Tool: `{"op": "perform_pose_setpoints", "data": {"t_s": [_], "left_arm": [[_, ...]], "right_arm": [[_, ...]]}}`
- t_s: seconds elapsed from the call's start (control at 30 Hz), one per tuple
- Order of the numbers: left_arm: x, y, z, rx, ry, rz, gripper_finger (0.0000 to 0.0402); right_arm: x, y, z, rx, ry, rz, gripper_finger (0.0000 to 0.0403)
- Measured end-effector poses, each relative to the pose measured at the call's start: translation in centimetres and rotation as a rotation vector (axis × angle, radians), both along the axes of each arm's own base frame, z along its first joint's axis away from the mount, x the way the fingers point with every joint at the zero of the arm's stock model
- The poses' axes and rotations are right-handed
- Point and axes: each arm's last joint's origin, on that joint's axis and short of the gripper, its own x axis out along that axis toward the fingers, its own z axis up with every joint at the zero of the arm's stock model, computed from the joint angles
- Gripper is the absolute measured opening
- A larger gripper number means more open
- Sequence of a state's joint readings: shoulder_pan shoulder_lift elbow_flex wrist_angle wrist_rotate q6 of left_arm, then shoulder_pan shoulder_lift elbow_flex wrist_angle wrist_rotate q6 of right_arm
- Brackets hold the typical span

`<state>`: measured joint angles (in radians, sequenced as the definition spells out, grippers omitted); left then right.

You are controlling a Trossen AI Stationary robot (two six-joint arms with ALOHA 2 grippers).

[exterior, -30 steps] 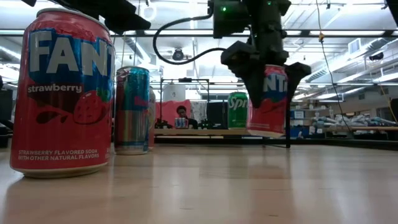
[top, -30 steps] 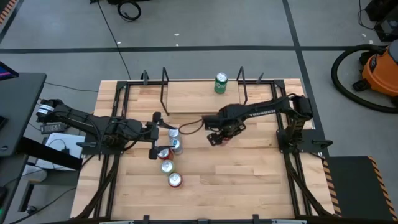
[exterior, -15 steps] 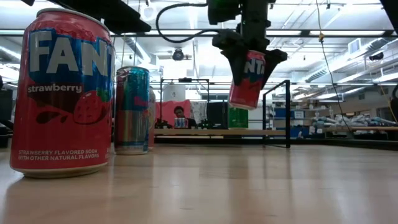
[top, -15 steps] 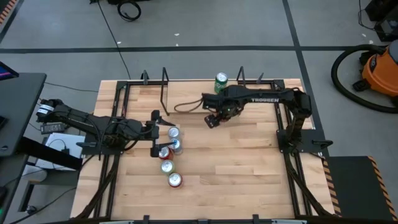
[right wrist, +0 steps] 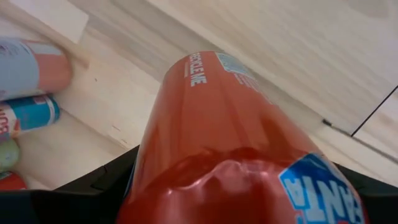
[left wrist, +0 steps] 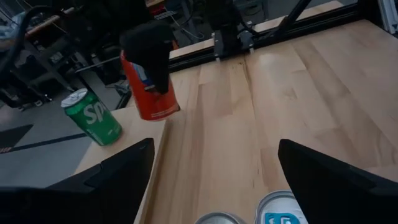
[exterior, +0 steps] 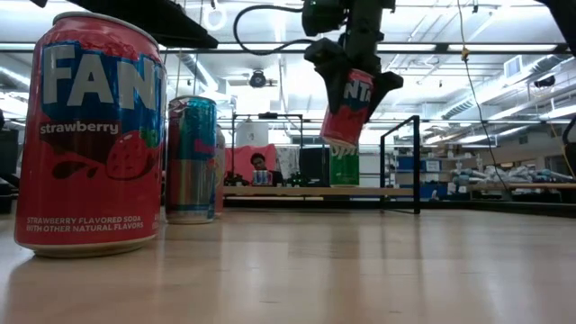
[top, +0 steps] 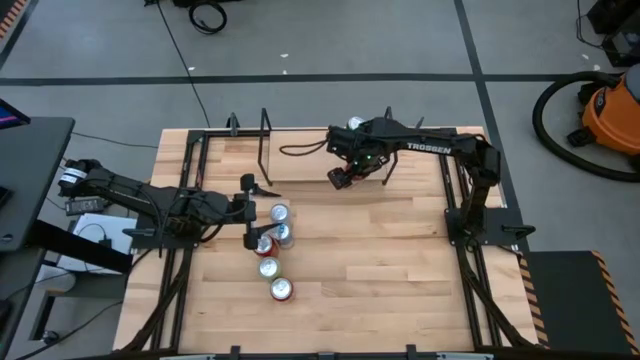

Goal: Place canned beverage on shelf
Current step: Put the right red soda can on the shelf

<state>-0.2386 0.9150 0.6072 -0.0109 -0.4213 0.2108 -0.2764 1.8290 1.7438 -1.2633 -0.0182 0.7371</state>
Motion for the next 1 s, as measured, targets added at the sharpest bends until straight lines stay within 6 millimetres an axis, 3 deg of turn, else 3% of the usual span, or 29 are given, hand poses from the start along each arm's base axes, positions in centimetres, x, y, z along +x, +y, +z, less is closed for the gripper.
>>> {"op": "perform_pose_setpoints", "data": {"t_s": [0.4,0.87,1.0], "left_arm": [[0.1,0.0,1.7,-0.015,-0.053,0.025,0.0354],[0.1,0.0,1.6,-0.028,-0.047,0.030,0.0354],[0.1,0.0,1.5,-0.025,-0.038,0.030,0.0354]], "right_arm": [[0.1,-0.9,2.4,-0.059,-0.073,0.041,0.0326],[1.6,-4.7,-2.4,0.011,0.129,0.041,0.0326],[2.6,-5.9,-2.8,-0.018,0.189,0.046,0.0326]]}}
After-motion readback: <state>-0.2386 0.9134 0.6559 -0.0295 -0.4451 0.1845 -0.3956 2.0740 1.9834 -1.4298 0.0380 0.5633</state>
